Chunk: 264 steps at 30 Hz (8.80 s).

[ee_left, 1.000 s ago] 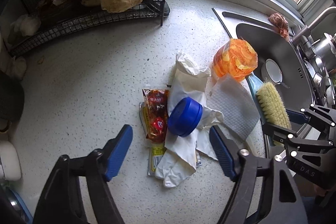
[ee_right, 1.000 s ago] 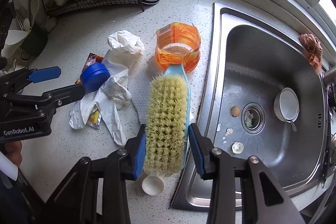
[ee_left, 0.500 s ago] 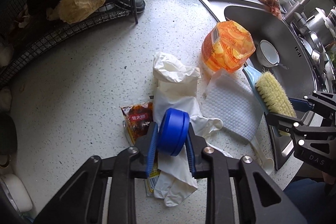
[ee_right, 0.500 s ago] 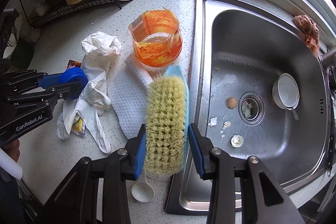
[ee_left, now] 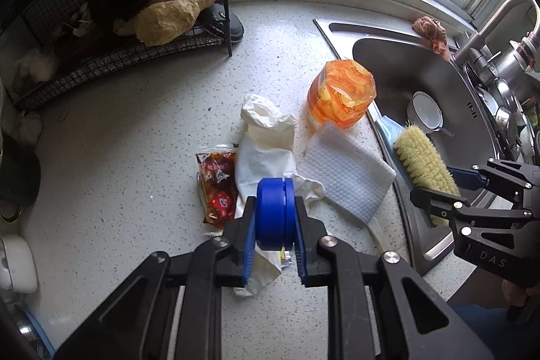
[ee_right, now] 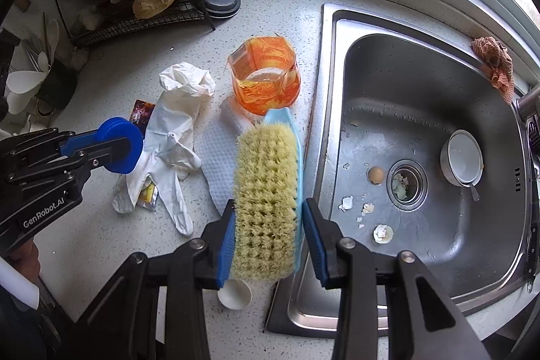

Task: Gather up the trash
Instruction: 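Carry the blue lid and scrub brush down toward the red bucket, then open the left gripper to drop the blue lid into the red bucket, then open the right gripper to drop the scrub brush into the red bucket, then raise both grippers back over the counter toward the remaining trash, then grasp the orange plastic cup with the right gripper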

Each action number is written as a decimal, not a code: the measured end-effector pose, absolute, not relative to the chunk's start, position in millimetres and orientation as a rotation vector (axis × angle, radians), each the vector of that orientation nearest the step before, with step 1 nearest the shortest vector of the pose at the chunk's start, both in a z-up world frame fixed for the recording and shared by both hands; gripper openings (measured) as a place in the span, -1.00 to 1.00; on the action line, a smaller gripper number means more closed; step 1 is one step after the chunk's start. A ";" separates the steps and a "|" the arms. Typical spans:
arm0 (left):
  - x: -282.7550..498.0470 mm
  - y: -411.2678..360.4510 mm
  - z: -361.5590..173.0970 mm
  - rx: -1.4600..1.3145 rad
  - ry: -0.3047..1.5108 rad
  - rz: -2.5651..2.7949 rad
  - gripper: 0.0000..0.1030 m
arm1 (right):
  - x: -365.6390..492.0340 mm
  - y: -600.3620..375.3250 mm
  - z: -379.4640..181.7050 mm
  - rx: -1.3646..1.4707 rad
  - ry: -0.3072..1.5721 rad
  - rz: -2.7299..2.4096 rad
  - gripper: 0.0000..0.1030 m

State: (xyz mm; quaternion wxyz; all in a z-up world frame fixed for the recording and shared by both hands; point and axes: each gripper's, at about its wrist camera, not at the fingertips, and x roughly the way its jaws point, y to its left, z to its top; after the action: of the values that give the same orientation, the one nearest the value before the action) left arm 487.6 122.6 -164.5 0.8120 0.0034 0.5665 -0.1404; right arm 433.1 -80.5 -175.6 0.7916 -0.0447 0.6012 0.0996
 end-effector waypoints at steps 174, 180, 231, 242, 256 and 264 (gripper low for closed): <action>137.6 -129.8 -186.6 -0.002 1.161 -0.282 0.74 | 98.7 -305.2 -181.8 -0.189 1.148 0.192 0.66; 140.5 -122.5 -135.3 0.036 1.063 -0.215 1.00 | 110.8 -306.9 -131.9 -0.177 1.073 0.214 0.76; 522.9 132.4 -148.9 -0.079 1.168 -0.066 1.00 | 484.1 -82.5 -156.5 -0.247 1.203 0.370 0.94; 548.7 160.3 -187.8 -0.151 1.266 -0.021 1.00 | 518.6 -52.7 -188.7 -0.306 1.291 0.427 0.75; 554.2 153.6 -188.1 -0.142 1.265 -0.040 1.00 | 524.2 -58.9 -197.0 -0.316 1.337 0.413 0.19; 526.0 154.6 -156.1 -0.121 1.206 -0.086 1.00 | 489.8 -67.3 -146.6 -0.295 1.246 0.431 0.19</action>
State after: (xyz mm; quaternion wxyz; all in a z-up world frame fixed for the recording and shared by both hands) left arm 526.0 154.6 -156.1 0.8211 -0.0567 0.5665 -0.0406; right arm 489.8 -67.3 -146.6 0.7803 -0.1365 0.5769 0.1995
